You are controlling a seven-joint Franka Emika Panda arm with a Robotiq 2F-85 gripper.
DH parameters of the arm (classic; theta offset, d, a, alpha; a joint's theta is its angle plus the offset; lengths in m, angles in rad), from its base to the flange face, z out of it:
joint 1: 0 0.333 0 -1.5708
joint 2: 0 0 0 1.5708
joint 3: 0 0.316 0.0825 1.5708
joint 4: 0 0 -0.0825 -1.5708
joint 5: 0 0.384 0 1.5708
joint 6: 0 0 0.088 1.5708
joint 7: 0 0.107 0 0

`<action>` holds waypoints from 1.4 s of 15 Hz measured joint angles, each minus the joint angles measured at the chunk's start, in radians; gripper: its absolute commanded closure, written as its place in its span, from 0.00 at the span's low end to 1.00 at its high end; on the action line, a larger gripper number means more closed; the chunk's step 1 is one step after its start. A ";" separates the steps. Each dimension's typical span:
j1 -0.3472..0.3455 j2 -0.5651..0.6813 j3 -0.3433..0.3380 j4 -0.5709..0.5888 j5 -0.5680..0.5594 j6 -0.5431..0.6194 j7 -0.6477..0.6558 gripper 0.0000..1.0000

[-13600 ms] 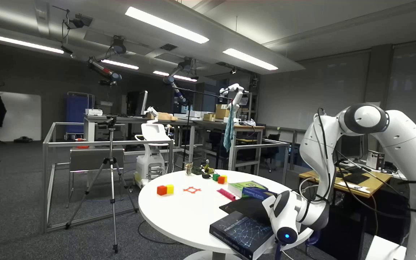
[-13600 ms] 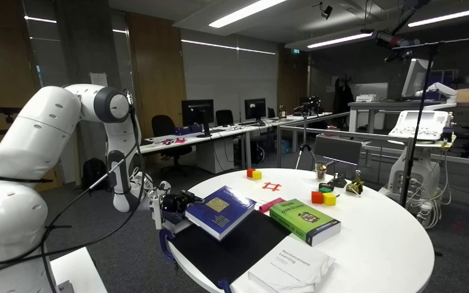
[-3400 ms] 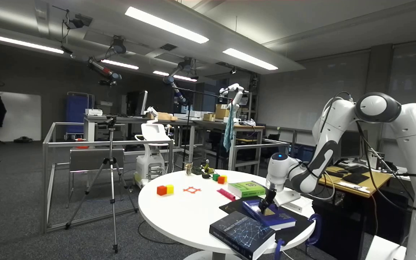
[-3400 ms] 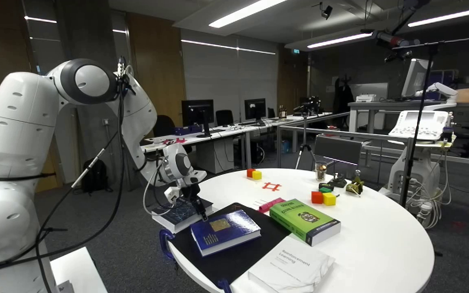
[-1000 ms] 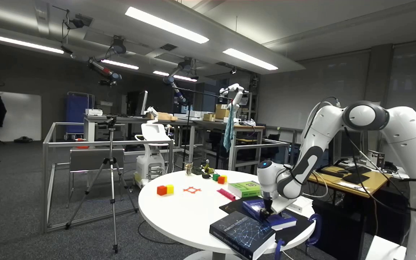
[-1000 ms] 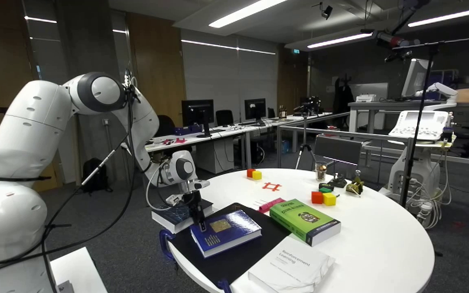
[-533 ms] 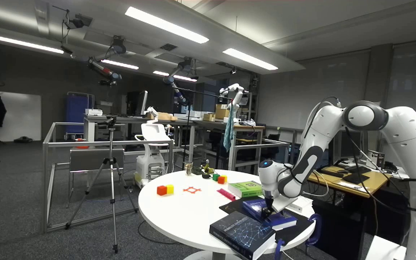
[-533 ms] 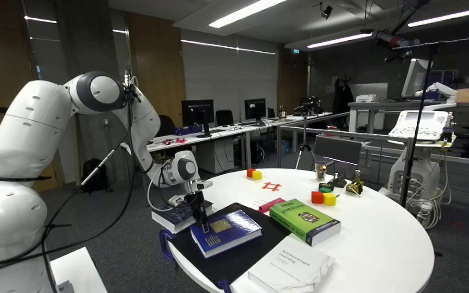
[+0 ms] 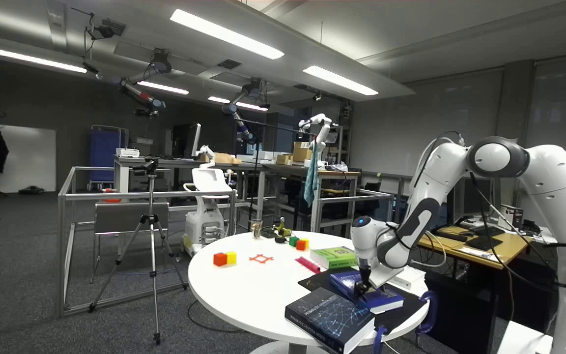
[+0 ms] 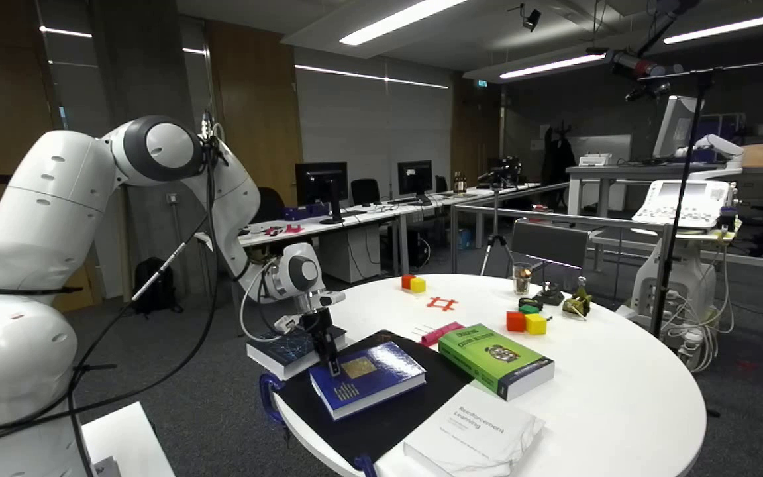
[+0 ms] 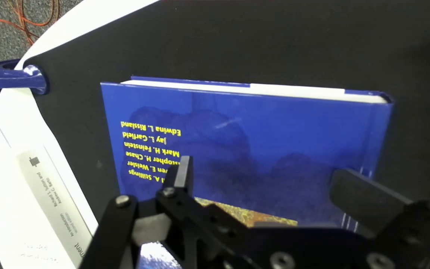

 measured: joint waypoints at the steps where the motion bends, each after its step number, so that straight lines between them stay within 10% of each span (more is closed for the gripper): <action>1: 0.005 0.000 0.003 0.003 0.002 0.000 0.001 0.00; 21: 0.002 0.001 0.033 0.013 0.036 0.000 0.002 0.00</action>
